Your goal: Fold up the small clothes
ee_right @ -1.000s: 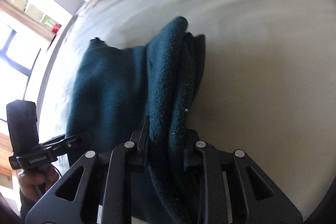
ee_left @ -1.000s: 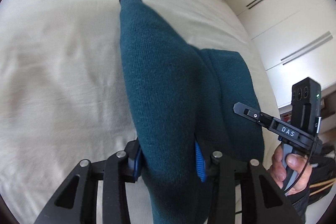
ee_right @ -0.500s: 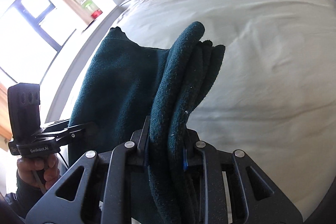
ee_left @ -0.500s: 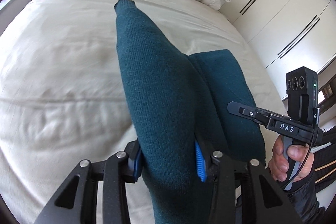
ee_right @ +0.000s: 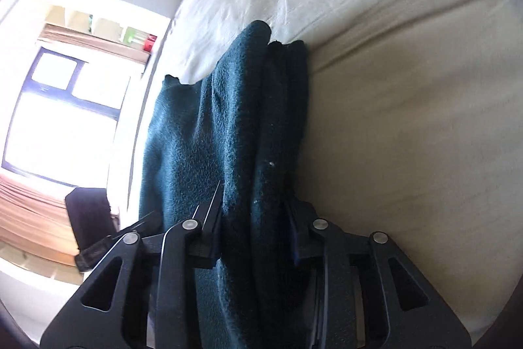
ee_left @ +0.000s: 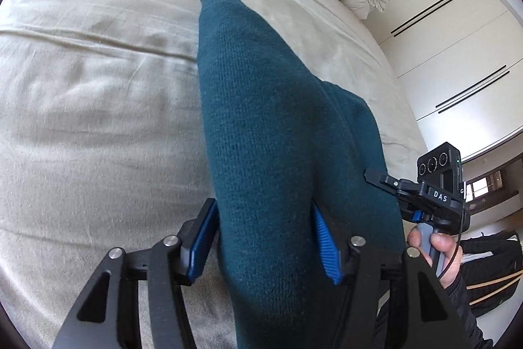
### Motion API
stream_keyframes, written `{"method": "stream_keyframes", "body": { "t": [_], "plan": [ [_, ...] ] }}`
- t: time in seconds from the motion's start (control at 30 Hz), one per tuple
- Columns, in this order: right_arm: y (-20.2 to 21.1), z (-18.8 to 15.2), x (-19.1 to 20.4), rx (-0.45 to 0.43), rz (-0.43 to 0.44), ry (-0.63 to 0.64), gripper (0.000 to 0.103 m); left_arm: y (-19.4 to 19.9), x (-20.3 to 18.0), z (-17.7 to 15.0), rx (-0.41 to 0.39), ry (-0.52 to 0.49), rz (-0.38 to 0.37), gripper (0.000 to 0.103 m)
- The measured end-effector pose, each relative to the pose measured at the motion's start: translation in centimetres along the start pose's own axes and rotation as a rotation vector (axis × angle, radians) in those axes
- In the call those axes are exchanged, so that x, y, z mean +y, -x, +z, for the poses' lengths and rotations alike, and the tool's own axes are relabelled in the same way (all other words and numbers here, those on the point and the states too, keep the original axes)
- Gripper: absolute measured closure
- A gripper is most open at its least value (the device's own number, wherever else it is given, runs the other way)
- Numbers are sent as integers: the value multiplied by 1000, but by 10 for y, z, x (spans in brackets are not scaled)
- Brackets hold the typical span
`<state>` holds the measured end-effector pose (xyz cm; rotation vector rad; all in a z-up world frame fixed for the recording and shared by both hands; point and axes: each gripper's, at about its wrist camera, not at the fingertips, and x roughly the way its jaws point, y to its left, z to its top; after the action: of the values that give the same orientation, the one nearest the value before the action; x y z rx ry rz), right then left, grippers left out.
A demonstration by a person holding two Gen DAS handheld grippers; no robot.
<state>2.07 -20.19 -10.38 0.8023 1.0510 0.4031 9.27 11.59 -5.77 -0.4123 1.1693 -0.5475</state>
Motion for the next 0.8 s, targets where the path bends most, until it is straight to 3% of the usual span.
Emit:
{"method": "stream_keyframes", "body": {
  "t": [0.13, 0.27, 0.3, 0.37, 0.5, 0.6, 0.73, 0.8],
  "plan": [
    [8, -1, 1, -19, -21, -14, 62, 6, -4, 0, -37, -8, 23, 41],
    [34, 8, -8, -98, -114, -19, 55, 35, -14, -5, -123, -30, 86, 41],
    [45, 7, -9, -135, -173, -30, 55, 46, -23, -6, -162, -46, 92, 38],
    [62, 5, -6, -182, -192, -39, 53, 58, -34, -5, -206, -82, 74, 27],
    [72, -3, 18, -176, 79, -8, 53, 48, -54, 3, -191, -142, 28, 24],
    [52, -10, 40, -94, 228, 62, 53, 27, -60, 8, -163, -149, -6, 24],
    [10, -12, 26, 7, 218, 19, 54, 5, -49, 14, -141, -135, -34, 24],
    [0, -15, 8, 17, 208, -11, 60, 3, -46, 13, -145, -135, -56, 24]
  ]
}}
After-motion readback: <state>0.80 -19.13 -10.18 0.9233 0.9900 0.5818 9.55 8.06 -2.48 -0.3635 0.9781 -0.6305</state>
